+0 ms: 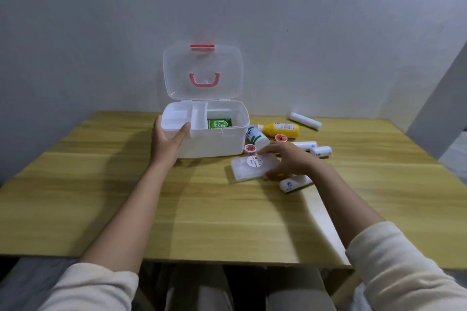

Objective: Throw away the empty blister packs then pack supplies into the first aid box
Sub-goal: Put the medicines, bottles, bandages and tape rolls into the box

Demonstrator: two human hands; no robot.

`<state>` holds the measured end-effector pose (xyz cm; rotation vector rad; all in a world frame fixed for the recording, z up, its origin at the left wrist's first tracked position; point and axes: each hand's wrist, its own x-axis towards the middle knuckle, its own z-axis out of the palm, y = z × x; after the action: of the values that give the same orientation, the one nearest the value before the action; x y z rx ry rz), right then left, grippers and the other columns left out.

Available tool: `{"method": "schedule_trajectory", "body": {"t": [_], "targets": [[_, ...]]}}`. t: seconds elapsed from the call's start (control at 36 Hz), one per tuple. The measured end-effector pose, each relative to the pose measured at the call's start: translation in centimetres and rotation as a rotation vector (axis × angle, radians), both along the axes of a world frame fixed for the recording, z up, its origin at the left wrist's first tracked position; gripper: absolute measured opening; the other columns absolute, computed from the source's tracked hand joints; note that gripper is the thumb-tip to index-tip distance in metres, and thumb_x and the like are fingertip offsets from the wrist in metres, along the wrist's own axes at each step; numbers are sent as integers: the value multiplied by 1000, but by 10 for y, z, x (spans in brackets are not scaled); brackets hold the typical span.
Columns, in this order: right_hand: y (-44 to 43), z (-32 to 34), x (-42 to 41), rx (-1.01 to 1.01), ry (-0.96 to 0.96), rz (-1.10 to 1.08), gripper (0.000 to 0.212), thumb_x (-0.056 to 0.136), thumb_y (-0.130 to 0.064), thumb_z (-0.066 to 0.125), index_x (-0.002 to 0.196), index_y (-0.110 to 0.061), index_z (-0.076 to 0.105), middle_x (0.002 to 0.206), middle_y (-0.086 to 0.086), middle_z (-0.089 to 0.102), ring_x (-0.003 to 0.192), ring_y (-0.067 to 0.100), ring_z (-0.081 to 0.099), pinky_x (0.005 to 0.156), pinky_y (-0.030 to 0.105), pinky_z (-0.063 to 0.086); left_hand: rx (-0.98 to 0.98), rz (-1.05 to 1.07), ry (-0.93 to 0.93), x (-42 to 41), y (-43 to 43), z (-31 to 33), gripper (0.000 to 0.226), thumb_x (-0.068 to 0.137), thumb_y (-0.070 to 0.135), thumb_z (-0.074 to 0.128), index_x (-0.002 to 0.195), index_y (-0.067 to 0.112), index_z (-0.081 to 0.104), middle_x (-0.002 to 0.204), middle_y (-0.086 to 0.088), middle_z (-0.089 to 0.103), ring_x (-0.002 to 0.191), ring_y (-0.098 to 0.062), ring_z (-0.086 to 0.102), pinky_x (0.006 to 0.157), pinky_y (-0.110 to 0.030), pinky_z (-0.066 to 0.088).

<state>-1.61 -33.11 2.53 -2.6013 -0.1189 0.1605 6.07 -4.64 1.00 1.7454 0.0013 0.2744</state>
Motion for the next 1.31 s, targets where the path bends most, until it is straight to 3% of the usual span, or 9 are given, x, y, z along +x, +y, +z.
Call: {"method": "schedule_trajectory", "body": {"t": [0.11, 0.17, 0.31, 0.39, 0.5, 0.56, 0.67, 0.89, 1.31], "targets": [[-4, -3, -5, 111, 7, -29, 61, 60, -34, 84, 115, -31, 57, 115, -10, 54, 108, 12, 53, 91, 30, 48, 7, -8, 17, 1, 5, -1, 114, 53, 71, 70, 148, 21, 33, 149, -4, 43, 136, -22, 44, 114, -44, 37], [-9, -3, -8, 219, 20, -62, 55, 60, -33, 84, 109, -34, 58, 112, -10, 53, 102, 11, 55, 82, 27, 51, 7, -16, 24, 2, 8, -1, 109, 52, 70, 73, 144, 24, 37, 145, -3, 46, 132, -21, 47, 111, -44, 41], [-25, 9, -6, 435, -35, -66, 45, 59, -27, 84, 99, -30, 64, 105, -4, 61, 98, 16, 58, 85, 30, 50, 41, -15, 7, 9, 12, 4, 106, 49, 67, 79, 138, 19, 45, 137, -3, 54, 125, -21, 54, 106, -45, 47], [-28, 22, -4, 625, -46, -45, 41, 58, -17, 79, 96, -24, 66, 96, -4, 63, 84, 6, 62, 71, 18, 52, 91, -48, 16, 15, 14, 11, 110, 48, 76, 79, 137, 19, 49, 137, -1, 56, 126, -23, 55, 105, -47, 47], [-23, 40, 8, 721, -163, -52, 45, 52, -24, 80, 95, -26, 68, 96, -4, 67, 80, 2, 65, 70, 15, 52, 179, -98, -3, 19, 11, 24, 92, 66, 59, 81, 140, 16, 47, 139, 12, 44, 126, -11, 47, 104, -31, 40], [-18, 47, 18, 746, -203, -58, 47, 54, -26, 82, 98, -26, 67, 98, -2, 68, 84, 7, 67, 71, 19, 54, 266, -144, -15, 25, 14, 27, 101, 50, 72, 78, 135, 22, 53, 138, 4, 54, 125, -17, 53, 105, -39, 45], [-2, 56, 43, 618, -294, -95, 49, 65, -22, 83, 111, -22, 64, 111, 1, 66, 101, 17, 64, 88, 30, 53, 460, -198, 88, 35, 20, 36, 138, 27, 88, 70, 145, 22, 42, 150, -3, 38, 137, -21, 41, 112, -42, 38], [35, 53, 87, 284, -340, -70, 62, 57, -31, 86, 113, -22, 61, 111, -4, 56, 101, 15, 53, 87, 29, 49, 642, -281, 170, 45, 24, 42, 167, 10, 94, 65, 154, 19, 23, 159, -1, 22, 146, -19, 26, 115, -34, 31], [75, 49, 126, -129, -272, 96, 66, 63, -35, 81, 121, -13, 59, 121, 5, 62, 108, 20, 55, 84, 24, 41, 558, -255, 66, 53, 27, 26, 132, 29, 79, 78, 145, 33, 35, 149, 3, 38, 136, -18, 40, 111, -42, 40]]}}
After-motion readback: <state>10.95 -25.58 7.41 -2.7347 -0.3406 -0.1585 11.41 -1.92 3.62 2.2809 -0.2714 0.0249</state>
